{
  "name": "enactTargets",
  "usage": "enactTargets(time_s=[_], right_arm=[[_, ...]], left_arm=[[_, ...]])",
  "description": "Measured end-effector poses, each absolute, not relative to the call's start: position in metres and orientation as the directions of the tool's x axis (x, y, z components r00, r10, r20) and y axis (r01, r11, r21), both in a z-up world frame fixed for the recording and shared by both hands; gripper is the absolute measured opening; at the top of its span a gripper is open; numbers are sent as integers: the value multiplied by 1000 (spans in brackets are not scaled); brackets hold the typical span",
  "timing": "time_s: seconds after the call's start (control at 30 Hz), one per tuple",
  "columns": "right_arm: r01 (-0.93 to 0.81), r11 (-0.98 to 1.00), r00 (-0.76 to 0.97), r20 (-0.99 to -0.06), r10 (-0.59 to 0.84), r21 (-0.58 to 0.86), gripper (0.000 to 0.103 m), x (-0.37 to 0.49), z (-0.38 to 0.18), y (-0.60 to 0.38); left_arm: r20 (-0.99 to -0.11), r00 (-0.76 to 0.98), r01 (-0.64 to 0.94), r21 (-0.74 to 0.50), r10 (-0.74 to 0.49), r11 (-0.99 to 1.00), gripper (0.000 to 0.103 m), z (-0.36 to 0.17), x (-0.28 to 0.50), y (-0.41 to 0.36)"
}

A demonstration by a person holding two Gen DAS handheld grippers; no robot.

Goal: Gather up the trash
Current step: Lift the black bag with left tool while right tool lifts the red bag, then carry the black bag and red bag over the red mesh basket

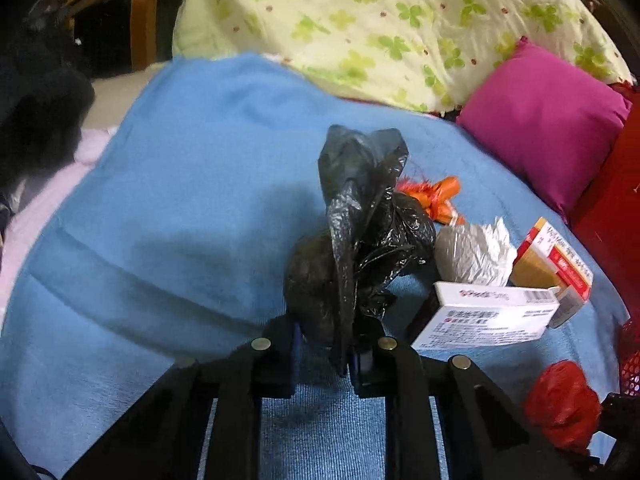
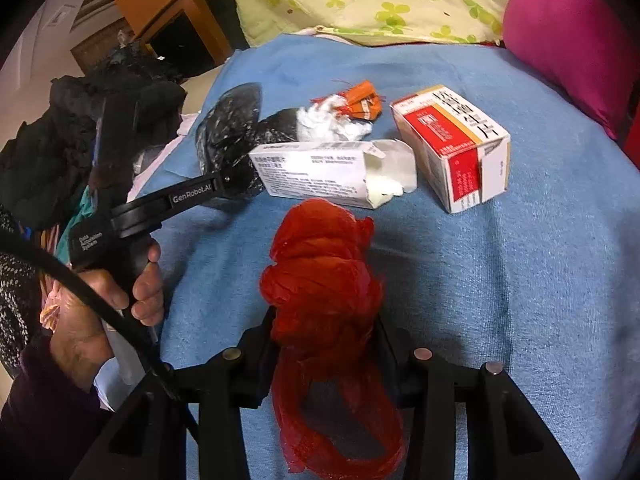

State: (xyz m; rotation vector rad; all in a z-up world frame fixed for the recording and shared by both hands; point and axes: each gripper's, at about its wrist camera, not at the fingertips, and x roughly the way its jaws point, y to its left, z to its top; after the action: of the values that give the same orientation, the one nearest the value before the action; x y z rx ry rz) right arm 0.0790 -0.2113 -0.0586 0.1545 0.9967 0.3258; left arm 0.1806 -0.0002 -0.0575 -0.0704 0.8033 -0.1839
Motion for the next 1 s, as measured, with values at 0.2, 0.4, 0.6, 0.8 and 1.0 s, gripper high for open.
enactTargets(time_s=[0.2,0.4,0.6,0.8,1.0], right_arm=[[-226,940,533,-775,339,255,45,72,-49,-206],[-239,936,567,-745,350,258,45,69,-36,-202],[-259,934,618,-700,357,248,44,60,-17,-201],[-265,936,670,-653,353,234,44,49,-1,-204],[-250,937,720,-599,349,246,44,36,17,-224]], left_arm=[[-681,708,124,-145,-190,982,19,-40,156,10],[-643,754,88,-104,-134,991,19,-15,131,17],[-581,812,38,-40,-54,998,19,9,106,18],[-541,841,6,1,-5,1000,19,22,70,3],[-529,848,29,10,-19,1000,20,30,40,-21]])
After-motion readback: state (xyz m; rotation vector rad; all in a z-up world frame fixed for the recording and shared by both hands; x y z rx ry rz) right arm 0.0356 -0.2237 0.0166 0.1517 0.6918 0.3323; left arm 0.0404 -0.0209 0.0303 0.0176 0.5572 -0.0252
